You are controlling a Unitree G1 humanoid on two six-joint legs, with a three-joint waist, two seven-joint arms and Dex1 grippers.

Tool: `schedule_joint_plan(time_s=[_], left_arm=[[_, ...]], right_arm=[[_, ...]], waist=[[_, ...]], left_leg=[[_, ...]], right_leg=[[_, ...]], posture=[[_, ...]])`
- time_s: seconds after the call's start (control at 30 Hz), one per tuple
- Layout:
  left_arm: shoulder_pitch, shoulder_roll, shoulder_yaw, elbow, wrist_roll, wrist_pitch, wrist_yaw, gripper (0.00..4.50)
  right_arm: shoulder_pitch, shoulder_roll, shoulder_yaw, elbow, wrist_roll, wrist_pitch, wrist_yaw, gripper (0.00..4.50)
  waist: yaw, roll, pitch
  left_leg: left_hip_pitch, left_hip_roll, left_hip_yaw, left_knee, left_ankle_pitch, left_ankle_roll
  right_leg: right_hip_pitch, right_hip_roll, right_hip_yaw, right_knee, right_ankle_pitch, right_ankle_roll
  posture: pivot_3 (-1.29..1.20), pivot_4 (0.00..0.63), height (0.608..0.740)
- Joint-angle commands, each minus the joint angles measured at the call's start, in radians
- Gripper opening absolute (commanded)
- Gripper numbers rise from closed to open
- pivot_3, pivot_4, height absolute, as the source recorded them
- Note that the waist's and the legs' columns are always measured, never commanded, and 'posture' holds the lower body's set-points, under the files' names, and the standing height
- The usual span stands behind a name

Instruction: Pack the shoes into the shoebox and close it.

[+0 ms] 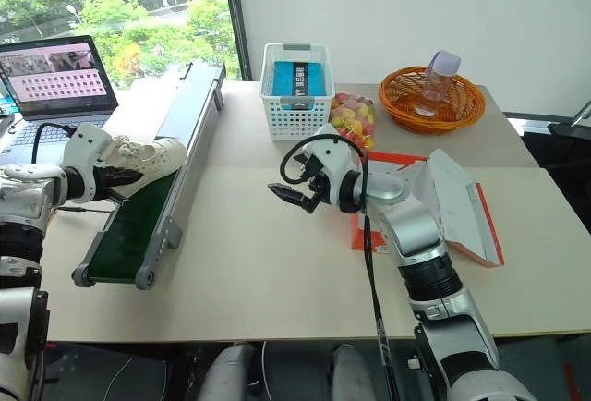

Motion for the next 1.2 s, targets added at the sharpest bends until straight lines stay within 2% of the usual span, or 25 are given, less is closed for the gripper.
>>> schedule_joint_plan(time_s=[0.03, 0.13, 0.27, 0.33, 0.43, 0.57, 0.83, 1.0, 1.13, 1.2], left_arm=[[-0.007, -0.038, 0.052, -0.086, -0.043, 0.04, 0.051, 0.06], [-0.018, -0.062, 0.083, -0.192, -0.071, 0.096, 0.09, 0.06], [-0.1, -0.232, 0.182, -0.579, -0.266, 0.395, 0.212, 0.06], [-0.119, -0.309, 0.212, -0.668, -0.31, 0.474, 0.28, 0.06], [-0.108, -0.401, 0.219, -0.754, -0.366, 0.547, 0.34, 0.06], [-0.086, -0.532, 0.141, -0.805, -0.392, 0.552, 0.393, 0.06], [-0.101, -0.699, 0.053, -0.805, -0.44, 0.536, 0.42, 0.06], [-0.11, -0.759, 0.025, -0.802, -0.458, 0.532, 0.43, 0.06], [-0.059, -0.77, -0.057, -0.854, -0.469, 0.552, 0.4, 0.06], [-0.061, -0.779, -0.055, -0.861, -0.484, 0.558, 0.402, 0.06]], right_arm=[[-0.004, -0.008, -0.023, -0.047, 0.0, -0.003, -0.008, 4.5], [0.001, -0.008, -0.033, -0.055, 0.006, 0.002, -0.013, 4.5], [-0.018, 0.058, -0.201, -0.096, 0.161, 0.134, -0.094, 4.5], [-0.032, 0.089, -0.27, -0.11, 0.229, 0.198, -0.137, 4.5], [-0.06, 0.141, -0.37, -0.115, 0.325, 0.301, -0.231, 4.5], [-0.115, 0.183, -0.54, -0.097, 0.468, 0.465, -0.39, 4.5], [-0.194, 0.241, -0.79, -0.087, 0.701, 0.641, -0.679, 4.5], [-0.183, 0.258, -0.808, -0.11, 0.766, 0.657, -0.787, 4.5], [-0.151, 0.239, -0.772, -0.103, 0.755, 0.644, -0.798, 4.5], [-0.14, 0.238, -0.763, -0.099, 0.762, 0.635, -0.802, 4.5]], waist=[[0.01, 0.0, 0.0], [0.019, 0.0, 0.0], [0.026, -0.001, 0.0], [0.03, -0.001, 0.001], [0.009, -0.001, 0.001], [-0.002, -0.001, 0.001], [-0.009, 0.0, 0.001], [-0.012, 0.0, 0.001], [-0.012, 0.001, 0.001], [-0.012, 0.001, 0.001]], left_leg=[[0.0, 0.0, 0.0, 0.0, 0.0, 0.0], [-0.003, 0.0, -0.001, 0.001, 0.0, 0.0], [-0.018, 0.0, -0.005, 0.006, 0.001, -0.001], [-0.022, 0.0, -0.006, 0.012, 0.002, -0.002], [-0.025, 0.0, -0.007, 0.018, 0.002, 0.001], [-0.014, 0.0, -0.009, 0.016, 0.002, 0.001], [-0.015, -0.001, -0.015, 0.017, 0.002, 0.001], [-0.015, -0.001, -0.017, 0.017, 0.003, 0.003], [-0.015, -0.002, -0.018, 0.017, 0.006, 0.007], [-0.015, -0.002, -0.018, 0.017, 0.005, 0.006]], right_leg=[[0.0, 0.0, 0.0, 0.0, 0.0, 0.0], [0.0, -0.001, -0.003, -0.001, 0.0, 0.0], [-0.003, 0.0, -0.006, 0.0, 0.003, -0.002], [-0.002, 0.0, -0.008, 0.001, 0.005, 0.003], [-0.001, 0.0, -0.008, 0.001, 0.005, 0.006], [0.004, 0.001, -0.007, 0.006, 0.005, 0.006], [0.003, 0.003, -0.008, 0.005, 0.004, 0.007], [0.003, 0.003, -0.008, 0.005, 0.005, 0.005], [0.003, 0.003, -0.008, 0.005, 0.004, 0.007], [0.004, 0.003, -0.008, 0.005, 0.004, 0.006]], posture=[[0.0, 0.15, 0.735], [0.0, 0.15, 0.735], [0.0, 0.15, 0.735], [0.0, 0.15, 0.735], [0.0, 0.15, 0.735], [0.0, 0.15, 0.735], [0.0, 0.15, 0.735], [0.0, 0.15, 0.735], [0.0, 0.15, 0.735], [0.0, 0.15, 0.735]])
